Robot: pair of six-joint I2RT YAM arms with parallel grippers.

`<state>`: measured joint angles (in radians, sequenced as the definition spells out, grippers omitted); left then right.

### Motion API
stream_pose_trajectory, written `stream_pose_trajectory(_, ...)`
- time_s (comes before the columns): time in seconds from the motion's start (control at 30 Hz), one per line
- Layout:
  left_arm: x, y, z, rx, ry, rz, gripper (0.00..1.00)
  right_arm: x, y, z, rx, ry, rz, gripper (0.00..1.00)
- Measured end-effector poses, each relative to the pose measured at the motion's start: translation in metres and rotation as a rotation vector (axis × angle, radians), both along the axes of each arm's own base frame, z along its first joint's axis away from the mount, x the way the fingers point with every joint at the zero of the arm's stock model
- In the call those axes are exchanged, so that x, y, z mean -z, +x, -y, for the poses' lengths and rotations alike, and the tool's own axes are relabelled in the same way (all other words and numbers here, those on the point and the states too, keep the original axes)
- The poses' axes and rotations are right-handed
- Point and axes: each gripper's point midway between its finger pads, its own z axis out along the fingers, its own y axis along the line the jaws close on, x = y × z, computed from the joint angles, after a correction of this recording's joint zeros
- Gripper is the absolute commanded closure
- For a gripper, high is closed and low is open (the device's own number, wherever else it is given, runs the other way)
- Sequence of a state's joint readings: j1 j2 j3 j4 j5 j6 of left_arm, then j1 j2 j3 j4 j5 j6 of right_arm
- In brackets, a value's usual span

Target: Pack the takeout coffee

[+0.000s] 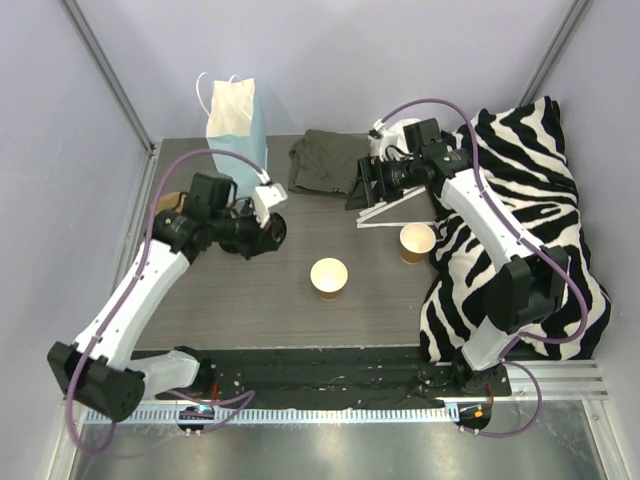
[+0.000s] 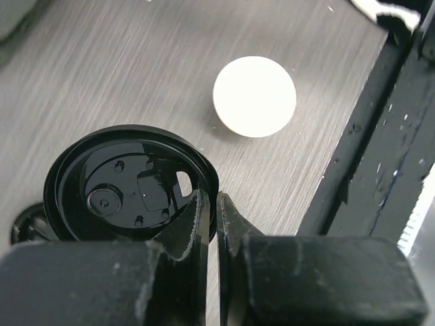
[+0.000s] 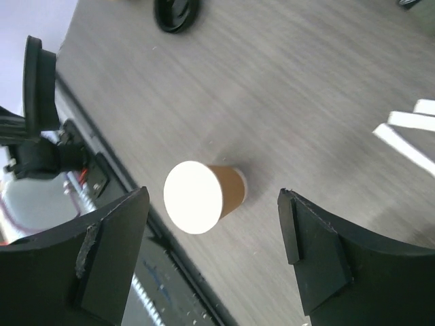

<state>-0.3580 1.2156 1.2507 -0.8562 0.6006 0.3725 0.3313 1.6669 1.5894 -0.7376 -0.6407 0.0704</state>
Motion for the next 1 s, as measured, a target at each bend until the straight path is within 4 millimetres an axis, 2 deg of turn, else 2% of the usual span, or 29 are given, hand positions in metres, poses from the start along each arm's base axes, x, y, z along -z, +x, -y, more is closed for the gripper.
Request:
stream_pose_trajectory(0.07, -0.005, -0.015, 0.011, 0.045, 0.029, 0.058, 1.00, -0.004, -0.008, -0.001, -0.032, 0.020, -0.022, 0.13)
stream_pose_trajectory(0.17, -0.004, -0.024, 0.025, 0.082, 0.094, 0.141, 1.00, -0.008, -0.022, -0.009, -0.076, 0.091, -0.079, 0.12)
stream_pose_trajectory(0.37, 0.004, -0.029, 0.045, 0.147, 0.203, 0.264, 1.00, -0.008, -0.052, -0.027, -0.112, 0.209, -0.205, 0.12)
stream_pose_trajectory(0.57, 0.011, -0.031, 0.061, 0.196, 0.248, 0.309, 1.00, 0.000, -0.083, -0.058, -0.169, 0.270, -0.243, 0.11)
stream_pose_trajectory(0.77, 0.020, -0.035, 0.070, 0.233, 0.265, 0.299, 1.00, -0.004, -0.093, -0.081, -0.212, 0.310, -0.228, 0.16)
stream_pose_trajectory(1.0, 0.019, -0.042, 0.076, 0.254, 0.243, 0.283, 1.00, -0.013, -0.089, -0.089, -0.220, 0.344, -0.195, 0.26)
